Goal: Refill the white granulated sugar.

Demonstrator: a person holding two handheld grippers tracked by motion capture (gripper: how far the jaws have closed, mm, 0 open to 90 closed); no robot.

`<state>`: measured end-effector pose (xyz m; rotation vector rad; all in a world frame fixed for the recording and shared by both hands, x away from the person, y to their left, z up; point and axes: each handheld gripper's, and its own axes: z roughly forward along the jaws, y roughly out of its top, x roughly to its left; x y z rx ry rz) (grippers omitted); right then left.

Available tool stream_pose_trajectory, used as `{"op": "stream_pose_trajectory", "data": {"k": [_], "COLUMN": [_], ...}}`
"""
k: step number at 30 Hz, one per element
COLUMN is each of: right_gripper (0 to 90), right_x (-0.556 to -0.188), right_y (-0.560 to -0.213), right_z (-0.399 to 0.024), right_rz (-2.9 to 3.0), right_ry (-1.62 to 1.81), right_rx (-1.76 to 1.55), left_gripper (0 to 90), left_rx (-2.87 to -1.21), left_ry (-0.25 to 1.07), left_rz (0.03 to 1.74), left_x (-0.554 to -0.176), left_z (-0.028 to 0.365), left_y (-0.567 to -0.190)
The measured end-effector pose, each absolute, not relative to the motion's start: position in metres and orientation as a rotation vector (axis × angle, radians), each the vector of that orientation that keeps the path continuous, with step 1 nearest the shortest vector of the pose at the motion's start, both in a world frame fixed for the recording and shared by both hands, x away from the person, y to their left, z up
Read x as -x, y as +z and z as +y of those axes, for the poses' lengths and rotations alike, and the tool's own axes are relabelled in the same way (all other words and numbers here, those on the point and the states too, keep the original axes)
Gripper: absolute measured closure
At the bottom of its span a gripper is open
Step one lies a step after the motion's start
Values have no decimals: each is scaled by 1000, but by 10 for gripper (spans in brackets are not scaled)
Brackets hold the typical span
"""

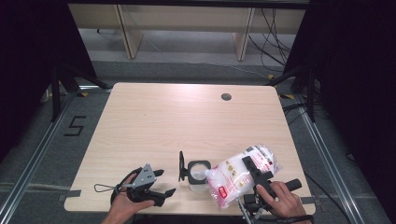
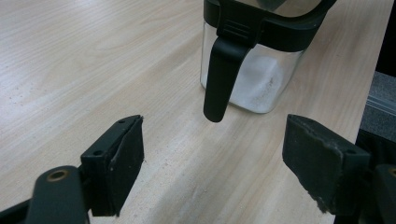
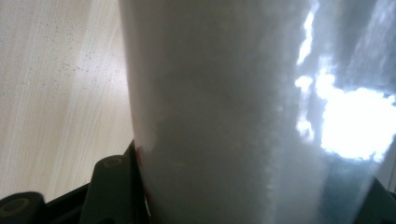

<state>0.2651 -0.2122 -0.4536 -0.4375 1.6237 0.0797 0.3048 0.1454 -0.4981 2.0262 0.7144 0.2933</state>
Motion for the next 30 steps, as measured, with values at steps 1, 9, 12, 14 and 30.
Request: {"op": "stream_pose_trajectory", "data": {"k": [1,9,12,14,30], "right_gripper": [439,439,439,439,440], "right_x": [-264,-264,-263,-264,-264], "right_y": [-453,-454,-454,-453,-450], "right_z": [-212,-213,-213,-212,-214], "right_rz": [1635,1651,1648,1630,1622], "right_ry": [69,76,72,78,60], "right_rx": [430,406,404,424,437], "left_gripper": [203,203,203,203,203], "left_rx": [-2030,-2033,-2018,-2027,-2025], "left_ry": [302,306,303,306,276], "left_rz": [705,699,702,699,700], "left_x": [-305,-305,-305,-305,-304], "left_z": [146,146,145,145,145], "left_y": [-498,-498,-498,-498,-498]}}
